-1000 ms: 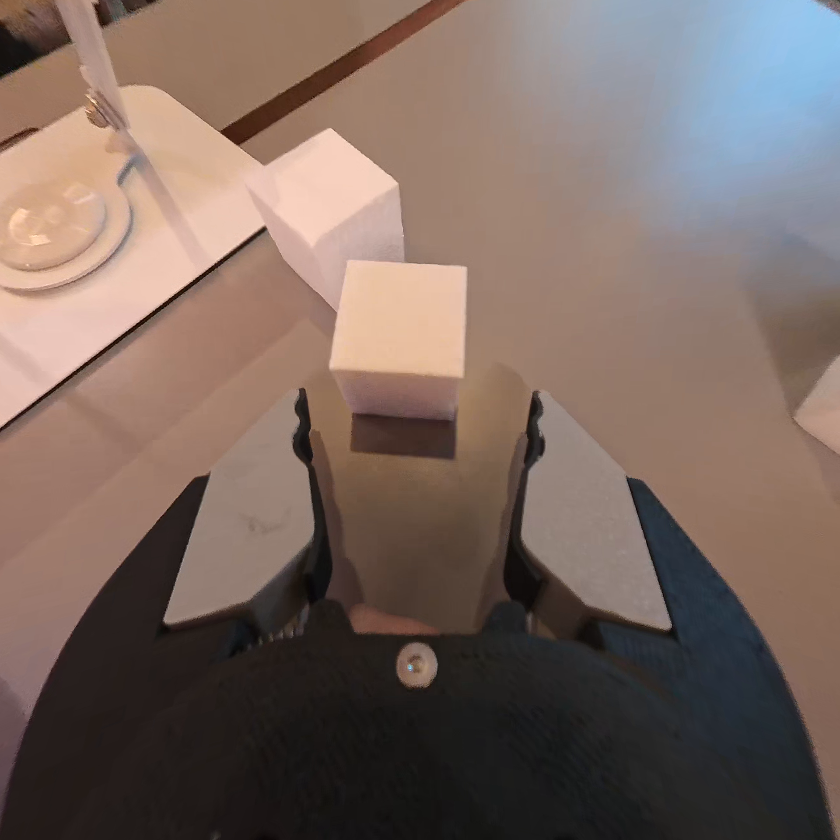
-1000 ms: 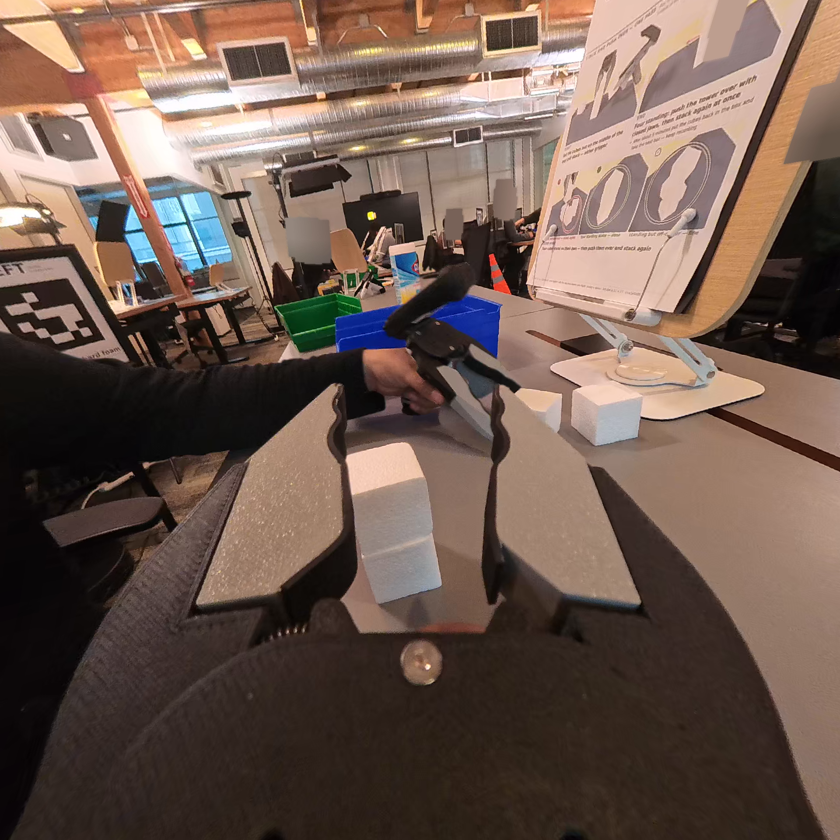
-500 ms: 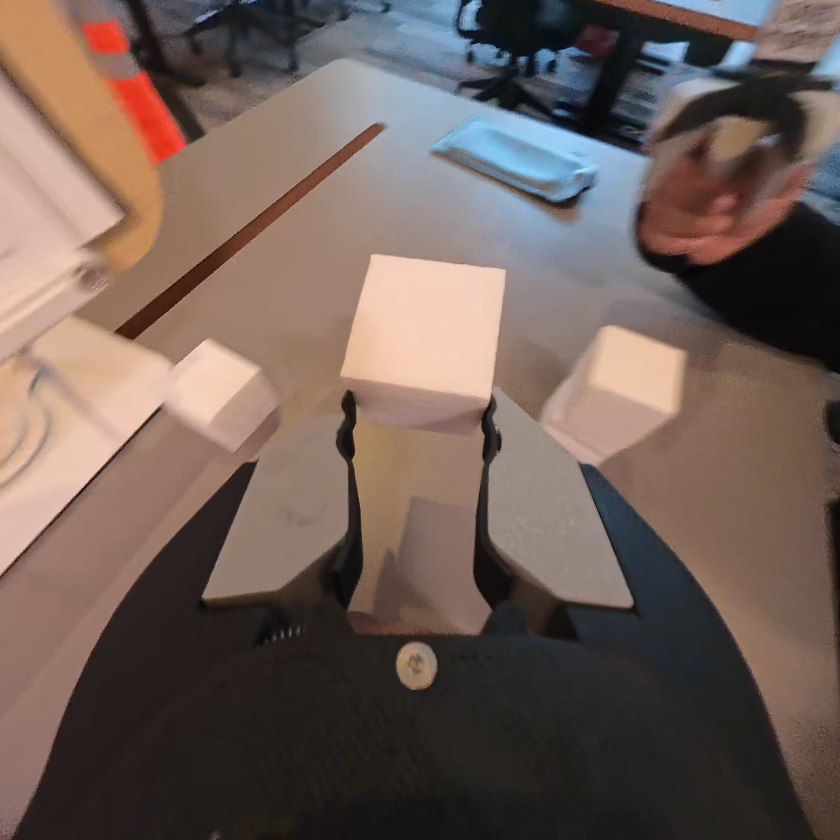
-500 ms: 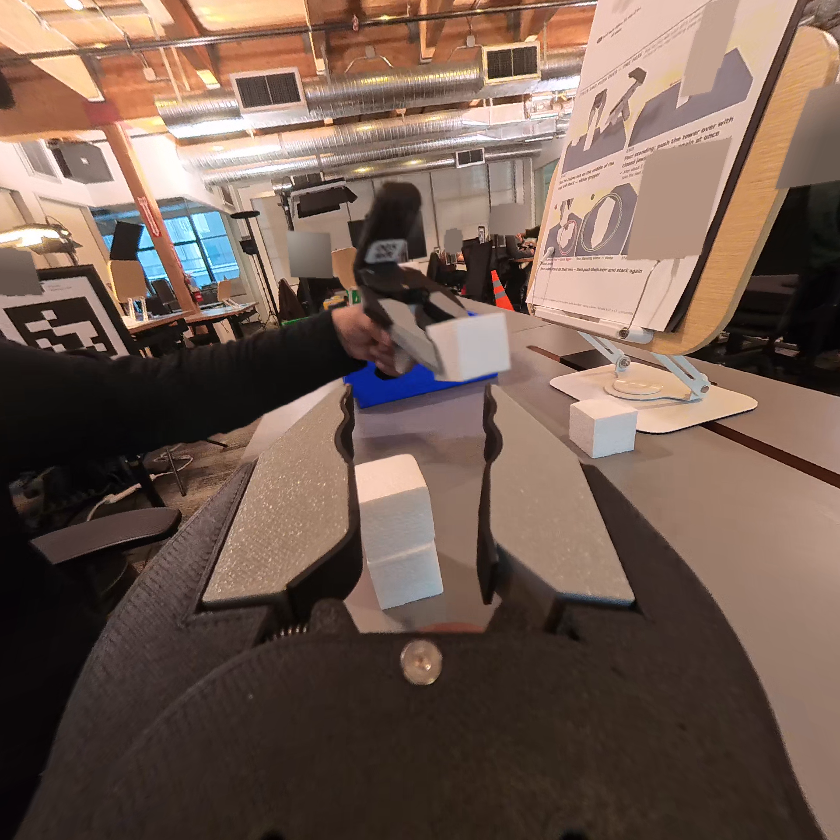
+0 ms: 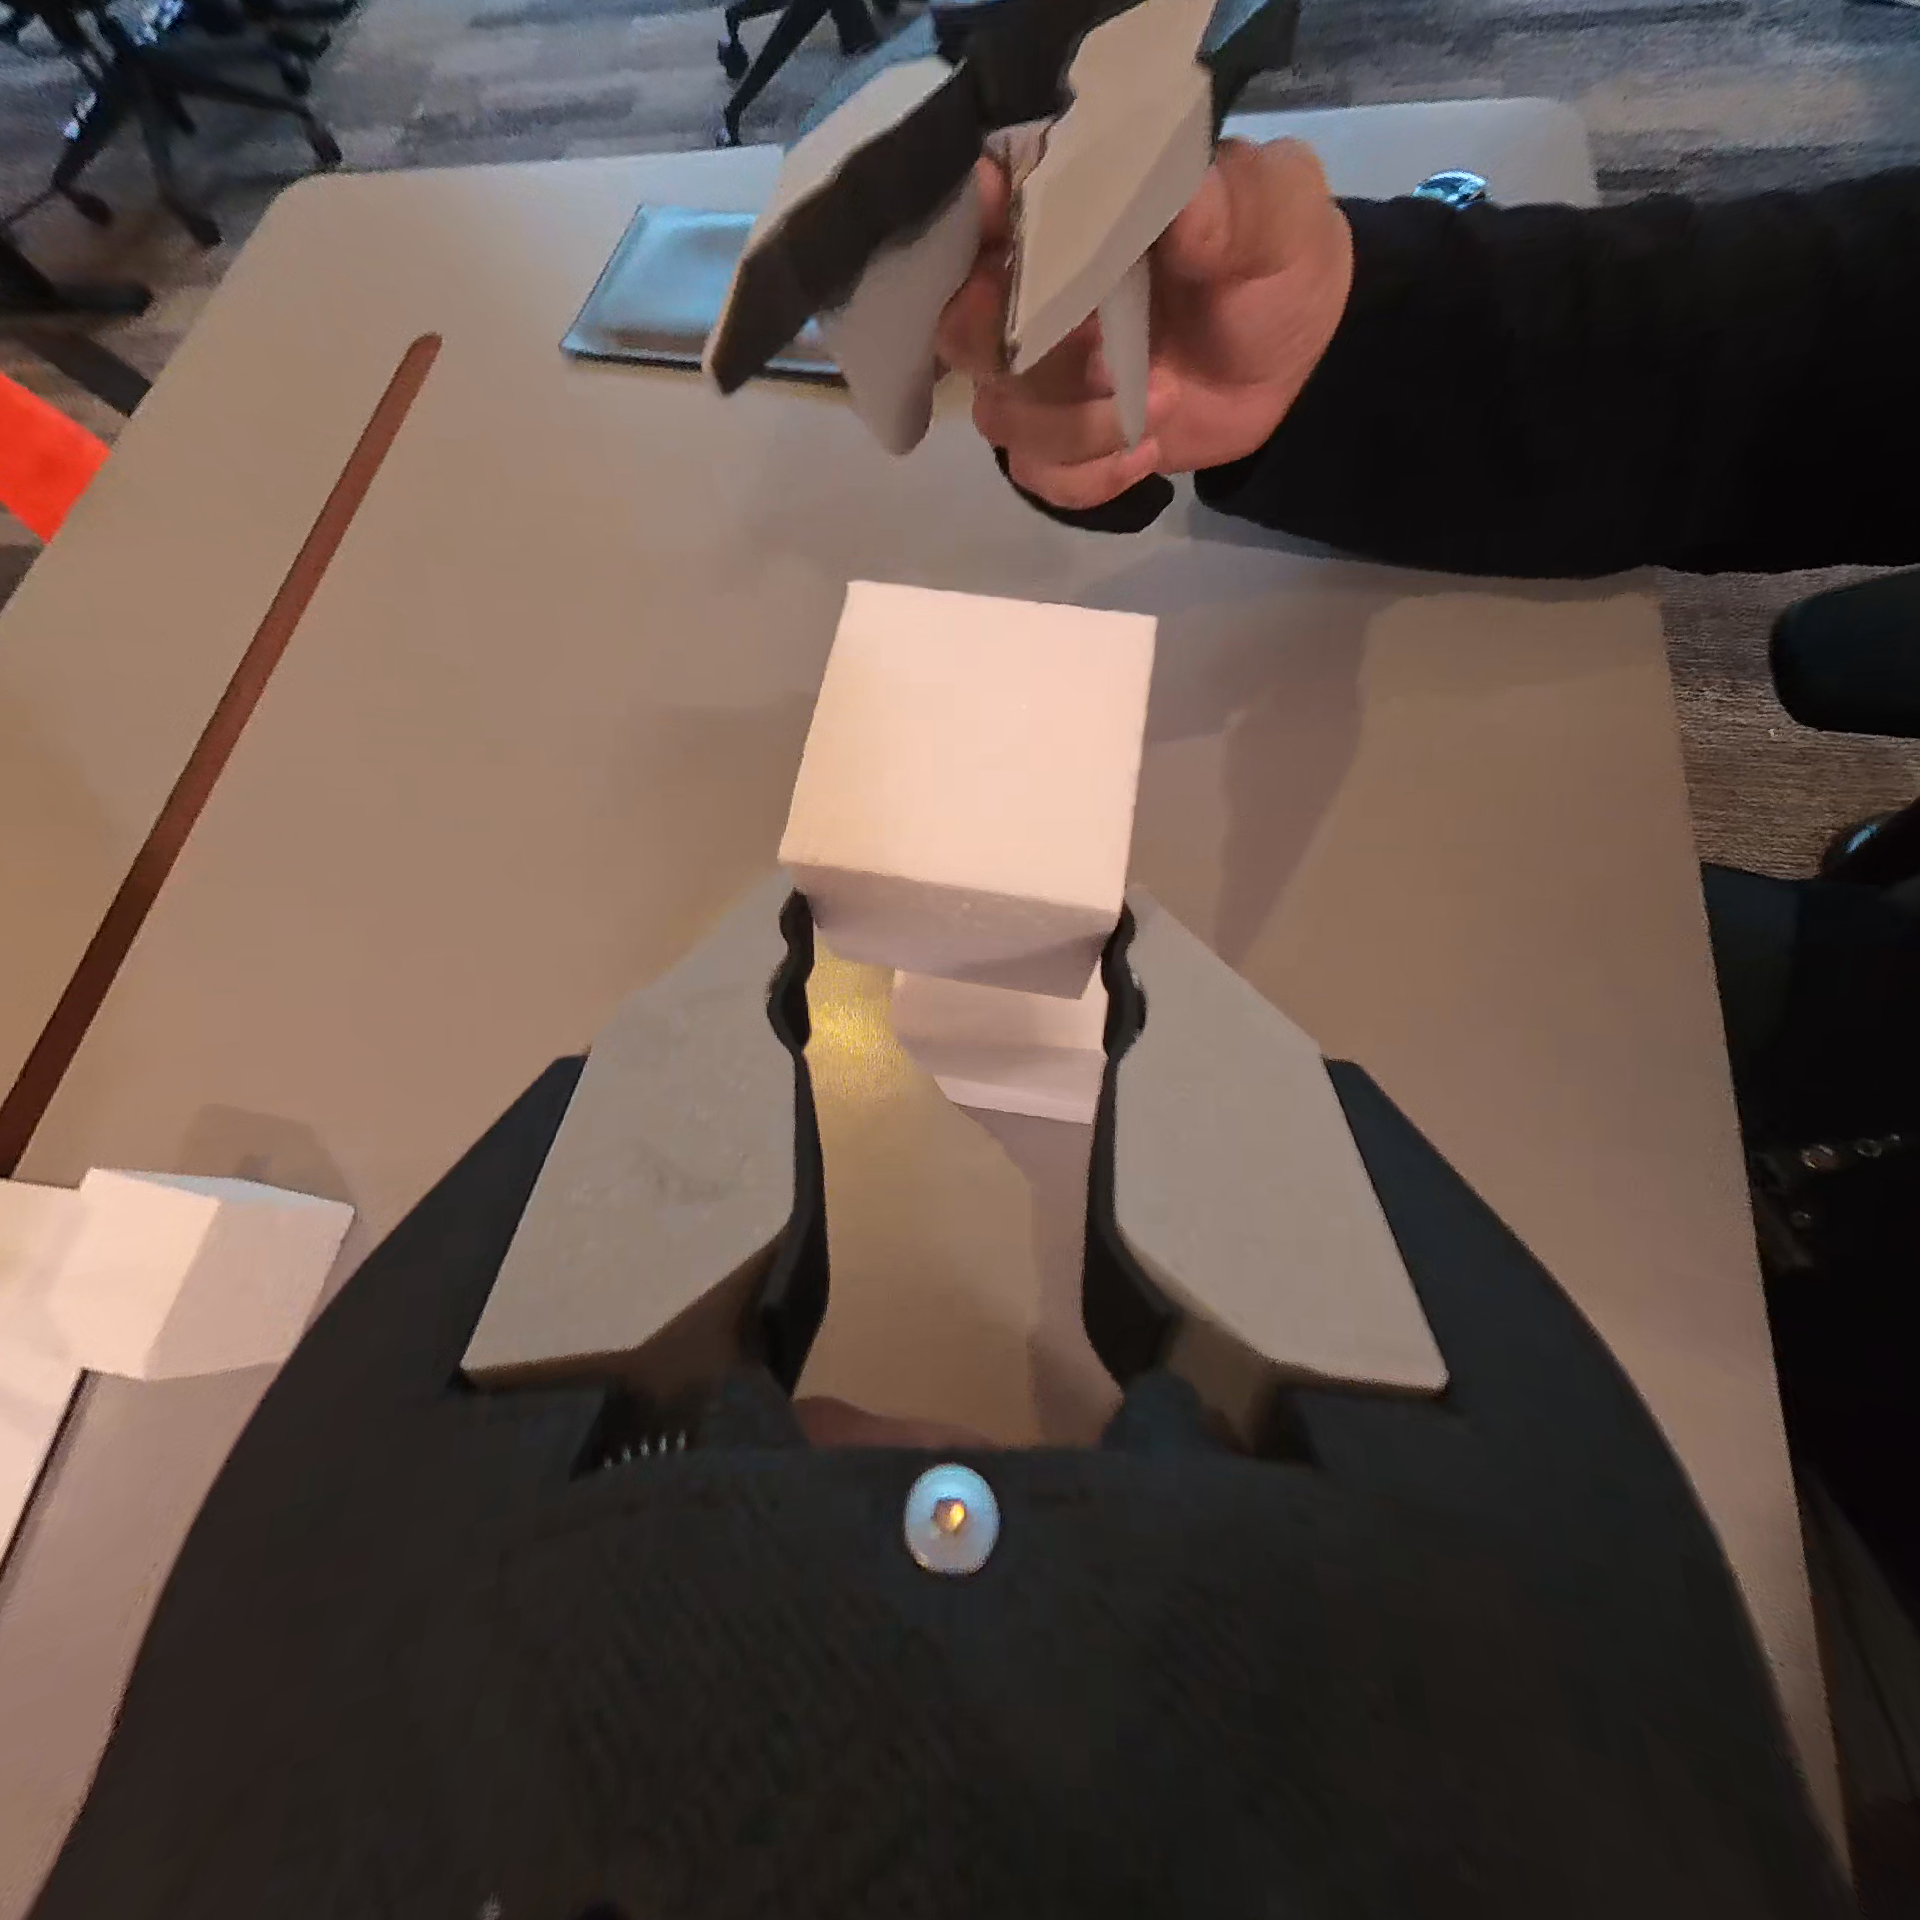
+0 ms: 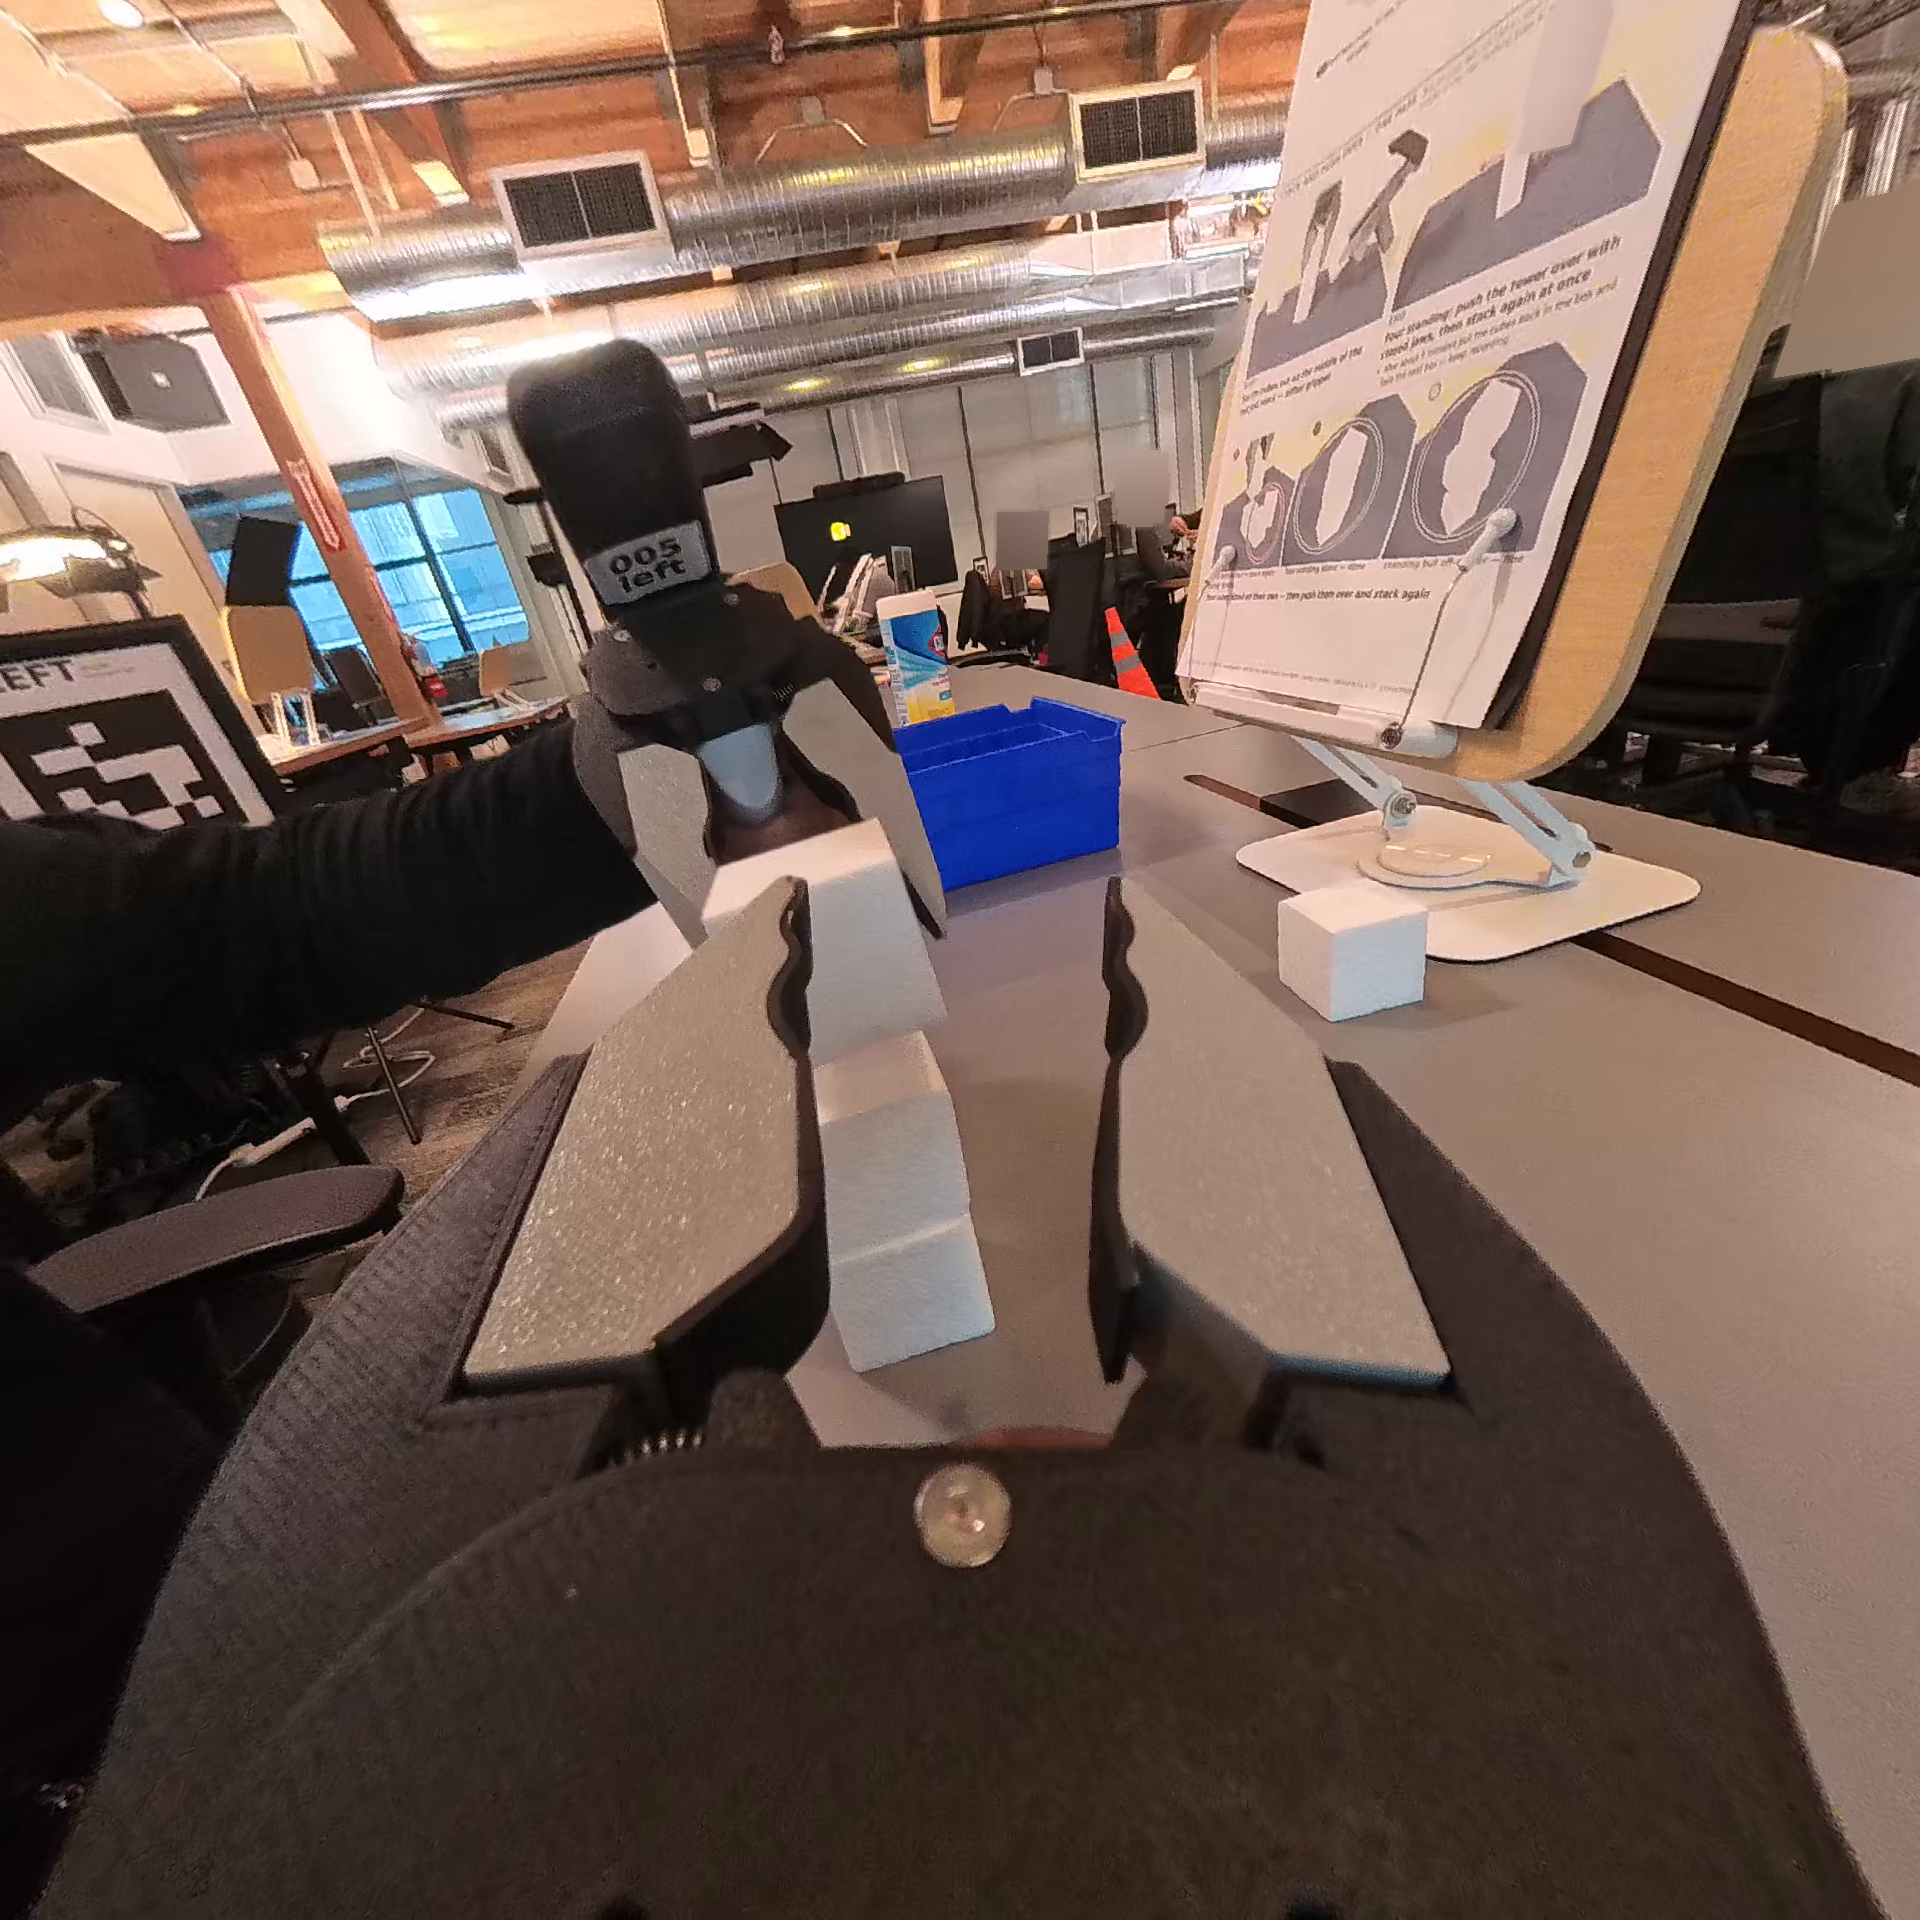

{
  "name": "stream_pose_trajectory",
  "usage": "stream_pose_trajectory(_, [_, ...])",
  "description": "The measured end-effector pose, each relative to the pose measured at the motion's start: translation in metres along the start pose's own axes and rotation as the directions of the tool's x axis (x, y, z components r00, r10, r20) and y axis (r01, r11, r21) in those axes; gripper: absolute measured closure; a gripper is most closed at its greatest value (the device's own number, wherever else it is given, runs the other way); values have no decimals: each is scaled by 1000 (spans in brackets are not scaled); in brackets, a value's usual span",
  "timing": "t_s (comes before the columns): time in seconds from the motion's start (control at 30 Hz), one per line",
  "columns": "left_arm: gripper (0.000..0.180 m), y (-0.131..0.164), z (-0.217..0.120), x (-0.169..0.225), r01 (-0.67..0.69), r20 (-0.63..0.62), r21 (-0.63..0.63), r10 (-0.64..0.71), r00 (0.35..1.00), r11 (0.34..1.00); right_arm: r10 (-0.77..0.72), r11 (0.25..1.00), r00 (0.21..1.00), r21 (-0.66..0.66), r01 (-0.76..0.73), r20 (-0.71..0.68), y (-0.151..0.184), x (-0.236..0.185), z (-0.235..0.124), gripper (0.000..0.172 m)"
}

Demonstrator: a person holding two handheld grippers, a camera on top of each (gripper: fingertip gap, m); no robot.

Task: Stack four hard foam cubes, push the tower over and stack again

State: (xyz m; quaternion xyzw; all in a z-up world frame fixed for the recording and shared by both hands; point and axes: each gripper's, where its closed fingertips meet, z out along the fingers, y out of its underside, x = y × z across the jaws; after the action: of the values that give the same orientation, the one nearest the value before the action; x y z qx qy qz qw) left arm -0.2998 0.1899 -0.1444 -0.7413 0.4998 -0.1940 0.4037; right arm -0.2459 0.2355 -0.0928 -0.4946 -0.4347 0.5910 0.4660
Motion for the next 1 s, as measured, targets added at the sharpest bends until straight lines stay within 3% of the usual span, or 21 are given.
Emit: stream_pose_trajectory(1.0, [126, 18, 7, 6, 44, 18, -65, -42, 999, 997, -3, 1000, 1000, 18, 3, 9, -6, -3, -3, 118])
